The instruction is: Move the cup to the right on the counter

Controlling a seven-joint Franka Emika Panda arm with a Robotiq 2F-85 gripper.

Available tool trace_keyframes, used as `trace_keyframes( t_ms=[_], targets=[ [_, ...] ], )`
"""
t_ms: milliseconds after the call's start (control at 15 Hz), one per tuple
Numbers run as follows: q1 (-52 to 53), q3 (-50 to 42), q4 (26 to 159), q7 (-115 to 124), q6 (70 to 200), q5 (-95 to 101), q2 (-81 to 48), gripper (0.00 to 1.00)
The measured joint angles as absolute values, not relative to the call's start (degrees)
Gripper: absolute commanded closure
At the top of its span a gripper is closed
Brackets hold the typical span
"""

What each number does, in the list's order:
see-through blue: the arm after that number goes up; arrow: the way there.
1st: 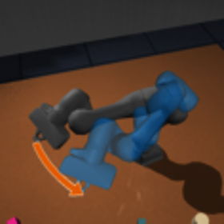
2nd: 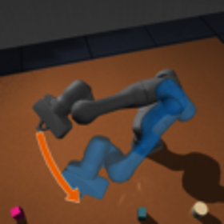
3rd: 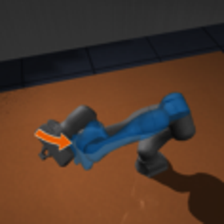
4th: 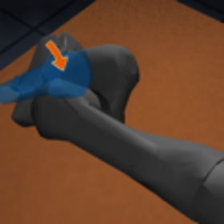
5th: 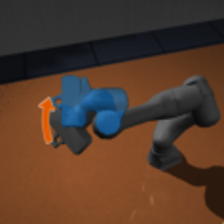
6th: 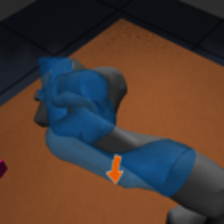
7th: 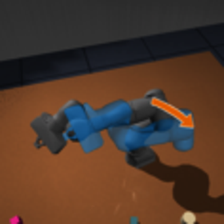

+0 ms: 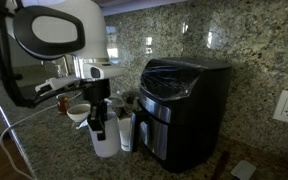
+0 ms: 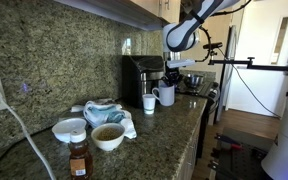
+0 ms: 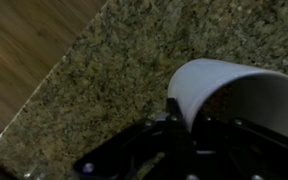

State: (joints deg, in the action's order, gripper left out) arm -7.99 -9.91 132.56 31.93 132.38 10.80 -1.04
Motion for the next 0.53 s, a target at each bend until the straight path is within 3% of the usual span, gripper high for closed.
trace_keyframes(
  t_ms=[533],
  targets=[
    [-10.8, -13.2, 134.7, 37.0, 132.5, 11.0, -3.1, 0.97]
  ],
)
